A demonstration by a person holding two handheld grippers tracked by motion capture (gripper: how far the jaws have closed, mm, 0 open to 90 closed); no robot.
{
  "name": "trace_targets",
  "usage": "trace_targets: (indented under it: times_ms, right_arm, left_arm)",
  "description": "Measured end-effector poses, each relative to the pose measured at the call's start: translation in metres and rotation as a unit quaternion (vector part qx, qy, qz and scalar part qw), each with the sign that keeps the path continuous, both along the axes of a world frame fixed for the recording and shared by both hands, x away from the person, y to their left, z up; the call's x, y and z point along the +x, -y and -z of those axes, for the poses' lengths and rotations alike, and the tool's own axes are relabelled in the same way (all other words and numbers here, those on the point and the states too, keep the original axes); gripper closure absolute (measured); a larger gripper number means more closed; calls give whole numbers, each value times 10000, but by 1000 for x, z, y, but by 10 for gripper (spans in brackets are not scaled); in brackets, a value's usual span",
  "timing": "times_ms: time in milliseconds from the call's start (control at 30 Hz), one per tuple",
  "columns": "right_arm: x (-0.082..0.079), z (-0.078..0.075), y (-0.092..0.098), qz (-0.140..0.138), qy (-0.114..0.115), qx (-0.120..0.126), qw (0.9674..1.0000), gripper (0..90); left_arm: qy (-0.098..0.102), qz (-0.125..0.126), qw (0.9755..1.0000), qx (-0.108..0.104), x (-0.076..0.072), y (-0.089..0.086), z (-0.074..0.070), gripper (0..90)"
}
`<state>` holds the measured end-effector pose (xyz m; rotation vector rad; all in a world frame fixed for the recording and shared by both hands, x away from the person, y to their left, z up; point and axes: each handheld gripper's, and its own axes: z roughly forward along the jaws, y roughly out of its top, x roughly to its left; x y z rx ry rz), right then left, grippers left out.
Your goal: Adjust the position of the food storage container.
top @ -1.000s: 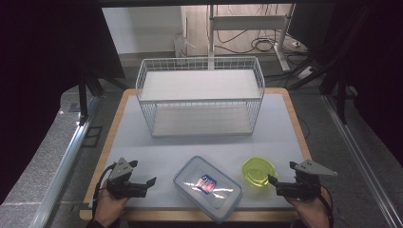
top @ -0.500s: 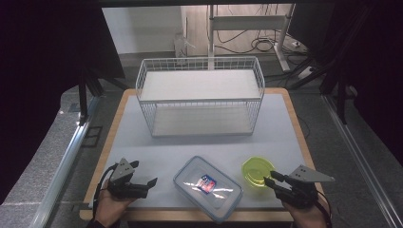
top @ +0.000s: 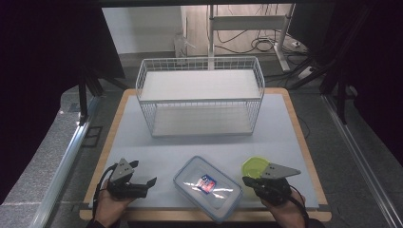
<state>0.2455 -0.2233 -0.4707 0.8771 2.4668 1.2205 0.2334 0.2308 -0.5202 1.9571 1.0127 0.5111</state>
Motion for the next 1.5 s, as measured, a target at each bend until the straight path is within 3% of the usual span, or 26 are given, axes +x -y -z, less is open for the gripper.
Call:
trace_targets:
  times_ms: [267, 633, 1033, 1100, 1300, 1500]
  right_arm:
    - [11, 10, -2, 81, -129, -255, 9996, 900]
    - [29, 9, 26, 485, -138, -130, 9986, 900]
    - [46, 12, 47, 871, -119, -275, 9957, 900]
    - [44, 10, 47, 888, -92, -304, 9955, 900]
    - [21, 2, 37, 591, 8, -267, 9979, 900]
    - [-12, 5, 26, 295, -133, -31, 9995, 900]
  left_arm:
    - [11, 19, 9999, 103, 0, 1, 1, 71]
    - [-15, 42, 9998, 192, 0, 1, 1, 72]
    - [-40, 70, 9997, 214, 0, 2, 2, 73]
    - [-61, 69, 9997, 213, 0, 3, 2, 76]
    - [-189, 122, 9997, 136, 1, 4, -1, 134]
    - [-177, 507, 9985, -55, 4, 17, -6, 378]
